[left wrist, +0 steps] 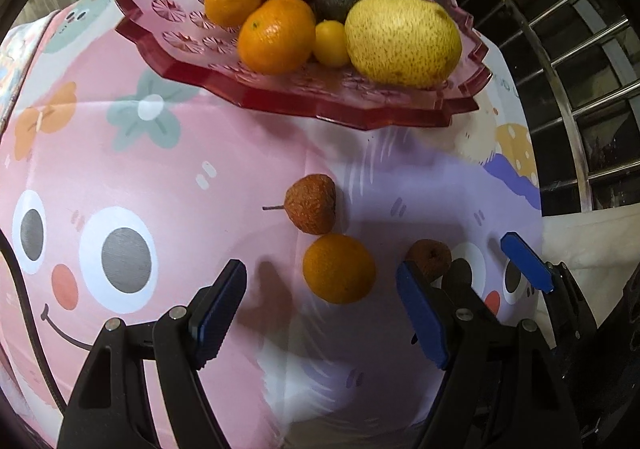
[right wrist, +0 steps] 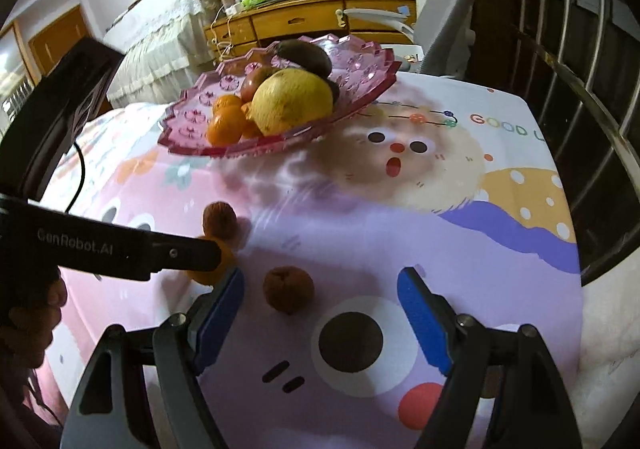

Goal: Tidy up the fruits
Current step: 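Grasp a mandarin with the left tool while the right tool grasps a brown lychee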

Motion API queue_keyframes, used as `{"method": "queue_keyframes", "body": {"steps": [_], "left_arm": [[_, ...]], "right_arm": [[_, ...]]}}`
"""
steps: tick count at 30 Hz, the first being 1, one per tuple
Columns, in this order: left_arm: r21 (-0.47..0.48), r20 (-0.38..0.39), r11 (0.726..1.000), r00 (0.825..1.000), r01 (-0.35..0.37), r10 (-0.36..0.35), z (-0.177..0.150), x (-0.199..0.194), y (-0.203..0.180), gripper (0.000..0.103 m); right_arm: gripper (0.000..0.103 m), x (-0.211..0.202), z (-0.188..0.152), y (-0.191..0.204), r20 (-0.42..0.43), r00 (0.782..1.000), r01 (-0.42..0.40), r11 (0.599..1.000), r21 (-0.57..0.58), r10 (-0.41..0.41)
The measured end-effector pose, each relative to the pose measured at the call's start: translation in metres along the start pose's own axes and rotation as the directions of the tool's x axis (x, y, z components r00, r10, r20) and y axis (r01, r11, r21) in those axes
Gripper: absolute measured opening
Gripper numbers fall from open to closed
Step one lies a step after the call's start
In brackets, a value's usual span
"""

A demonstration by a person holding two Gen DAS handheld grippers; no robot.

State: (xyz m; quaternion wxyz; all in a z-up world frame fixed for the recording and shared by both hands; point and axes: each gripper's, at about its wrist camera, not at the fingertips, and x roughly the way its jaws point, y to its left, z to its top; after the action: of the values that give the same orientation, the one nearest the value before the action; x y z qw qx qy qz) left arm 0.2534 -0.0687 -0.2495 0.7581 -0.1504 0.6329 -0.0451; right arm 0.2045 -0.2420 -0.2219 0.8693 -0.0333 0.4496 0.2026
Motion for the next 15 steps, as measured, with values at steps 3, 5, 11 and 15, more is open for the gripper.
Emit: {"method": "queue_keyframes", "body": {"steps": [3,5,11,15], "left_arm": [[-0.002,-0.011,1.0,1.0,0.001,-0.002,0.0,0.005,-0.001,0.069],[-0.005,-0.017,1.0,1.0,0.005,-0.005,0.001,0.008,-0.002,0.065],[0.0,-0.024,1.0,1.0,0.018,-0.018,0.001,0.015,-0.007,0.05],[0.009,-0.023,1.0,0.999,0.024,-0.024,0.003,0.018,-0.011,0.043]], "right_arm": [[0.071,0.004,-0.002,0.004,-0.012,1.0,-0.008,1.0,-0.028,0.007],[0.063,0.007,-0.003,0.007,-0.024,1.0,-0.012,0.999,-0.048,0.01],[0.05,0.018,-0.007,0.021,-0.059,0.998,-0.01,0.992,-0.126,0.003],[0.044,0.023,-0.008,0.027,-0.072,0.997,-0.016,0.989,-0.149,0.005]]}}
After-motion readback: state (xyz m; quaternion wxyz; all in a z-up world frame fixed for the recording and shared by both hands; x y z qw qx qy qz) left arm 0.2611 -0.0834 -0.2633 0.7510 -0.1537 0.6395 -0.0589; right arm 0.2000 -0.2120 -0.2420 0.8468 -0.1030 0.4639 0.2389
